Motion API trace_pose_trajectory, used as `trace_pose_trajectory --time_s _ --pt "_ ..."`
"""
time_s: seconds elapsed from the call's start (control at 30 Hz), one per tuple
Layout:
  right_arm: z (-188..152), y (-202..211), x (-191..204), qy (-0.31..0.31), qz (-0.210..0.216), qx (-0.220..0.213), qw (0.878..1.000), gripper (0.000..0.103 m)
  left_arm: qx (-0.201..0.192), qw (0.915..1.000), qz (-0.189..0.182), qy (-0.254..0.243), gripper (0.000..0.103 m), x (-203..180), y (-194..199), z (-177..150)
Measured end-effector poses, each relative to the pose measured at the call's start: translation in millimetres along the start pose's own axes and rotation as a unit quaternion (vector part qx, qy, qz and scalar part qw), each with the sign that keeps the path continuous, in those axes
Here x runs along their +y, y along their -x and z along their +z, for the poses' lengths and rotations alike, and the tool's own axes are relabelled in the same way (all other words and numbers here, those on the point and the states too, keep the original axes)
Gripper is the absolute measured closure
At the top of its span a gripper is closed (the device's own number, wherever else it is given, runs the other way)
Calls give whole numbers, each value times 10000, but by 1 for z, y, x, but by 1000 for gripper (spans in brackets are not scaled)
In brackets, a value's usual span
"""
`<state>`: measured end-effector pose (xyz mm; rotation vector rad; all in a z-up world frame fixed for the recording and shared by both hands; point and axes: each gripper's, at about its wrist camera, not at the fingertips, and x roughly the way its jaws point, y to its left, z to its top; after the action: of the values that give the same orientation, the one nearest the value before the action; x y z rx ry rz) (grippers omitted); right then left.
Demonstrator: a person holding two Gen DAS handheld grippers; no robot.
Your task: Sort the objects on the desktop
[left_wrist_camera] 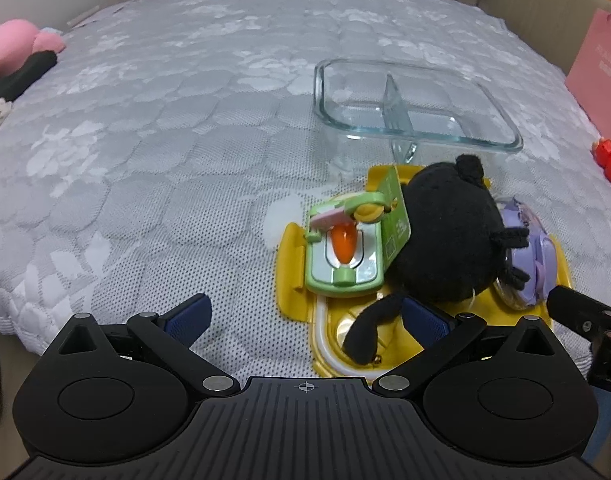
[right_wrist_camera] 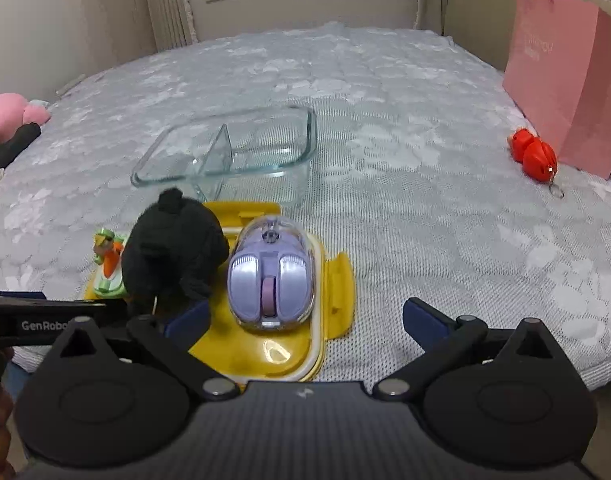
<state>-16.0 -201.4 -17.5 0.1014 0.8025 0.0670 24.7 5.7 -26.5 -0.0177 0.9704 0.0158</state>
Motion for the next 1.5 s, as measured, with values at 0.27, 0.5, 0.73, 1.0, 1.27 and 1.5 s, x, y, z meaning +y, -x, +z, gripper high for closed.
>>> trace_pose_trajectory --time_s 0.27,0.5,0.73,1.0,1.27,1.5 --pt "9 9 -37 -728 986 -461 9914 0 -86 9994 -270 -175 0 -7 -5 21" --pt "13 21 -56 -857 1419 -987 9812 0 -113 9971 -744 107 0 -1 4 40" --pt "14 -1 -68 -1098 2581 -567 9582 0 16 9953 -956 171 0 -4 -9 49" --pt "11 2 -68 -1213 2258 -1034 9610 1 237 9856 -1352 990 0 27 -21 49" --pt "10 8 -25 -107 1527 -1061 9825 0 -52 9949 -853 542 0 37 -16 32" --pt "25 -10 30 518 1537 -805 9835 16 127 9955 -765 543 0 59 -20 25"
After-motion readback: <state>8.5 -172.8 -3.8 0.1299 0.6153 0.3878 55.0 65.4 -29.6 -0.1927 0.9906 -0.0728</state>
